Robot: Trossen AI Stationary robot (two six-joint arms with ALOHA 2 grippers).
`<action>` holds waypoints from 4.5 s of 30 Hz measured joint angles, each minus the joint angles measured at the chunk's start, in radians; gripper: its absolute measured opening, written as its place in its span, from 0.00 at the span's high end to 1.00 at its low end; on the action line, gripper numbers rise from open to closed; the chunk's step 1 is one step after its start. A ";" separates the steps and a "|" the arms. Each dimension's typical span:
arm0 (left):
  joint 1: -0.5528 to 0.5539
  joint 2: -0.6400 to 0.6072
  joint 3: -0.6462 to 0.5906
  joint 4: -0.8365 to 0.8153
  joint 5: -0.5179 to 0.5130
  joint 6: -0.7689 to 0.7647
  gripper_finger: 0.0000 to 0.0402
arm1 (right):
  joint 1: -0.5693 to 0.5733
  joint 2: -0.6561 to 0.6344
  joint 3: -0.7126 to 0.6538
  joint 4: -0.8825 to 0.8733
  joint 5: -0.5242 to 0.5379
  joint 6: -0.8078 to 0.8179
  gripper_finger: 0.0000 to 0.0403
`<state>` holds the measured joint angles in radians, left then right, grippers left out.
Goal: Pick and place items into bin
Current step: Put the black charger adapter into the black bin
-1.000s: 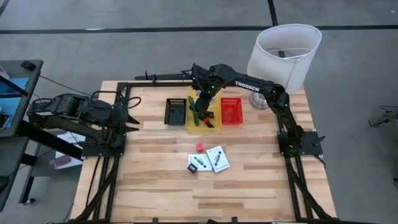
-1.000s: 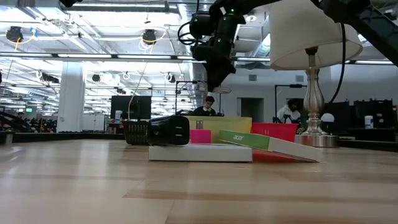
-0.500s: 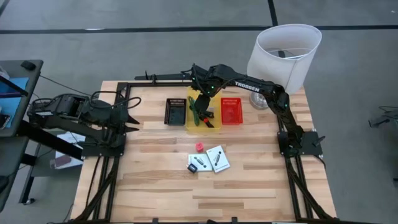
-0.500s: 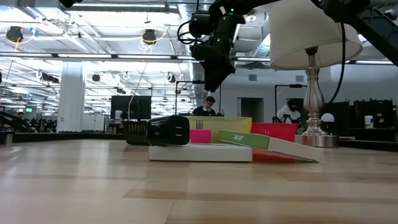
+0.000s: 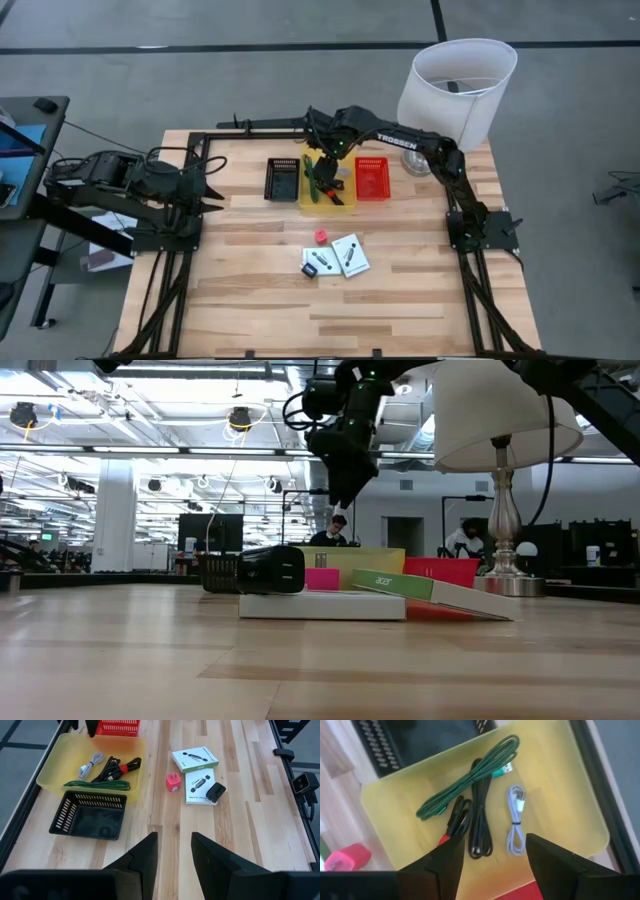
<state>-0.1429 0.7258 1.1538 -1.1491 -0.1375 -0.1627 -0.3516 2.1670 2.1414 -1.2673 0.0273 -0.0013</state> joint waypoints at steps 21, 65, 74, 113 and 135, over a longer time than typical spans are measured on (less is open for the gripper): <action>0.000 0.000 0.000 -0.007 0.000 0.000 0.72 | 0.228 0.000 -0.007 -0.304 -0.001 0.270 0.52; 0.000 0.001 0.000 -0.050 0.000 0.023 0.72 | 0.872 0.151 -0.007 0.011 0.362 1.148 0.58; 0.000 0.001 0.000 -0.049 0.000 0.023 0.72 | 0.881 0.150 -0.005 0.197 0.451 1.020 0.58; -0.190 0.187 -0.210 0.465 -0.063 -0.025 0.72 | 1.139 -0.170 -0.207 -0.293 0.977 1.124 0.63; -0.296 0.374 -0.517 1.075 -0.070 0.001 0.72 | 1.096 -1.290 -1.301 0.494 0.697 0.598 0.62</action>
<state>-0.4390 1.1002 0.6365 -0.0742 -0.2070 -0.1621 0.7447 0.8768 0.8405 -0.7730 0.7242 0.5970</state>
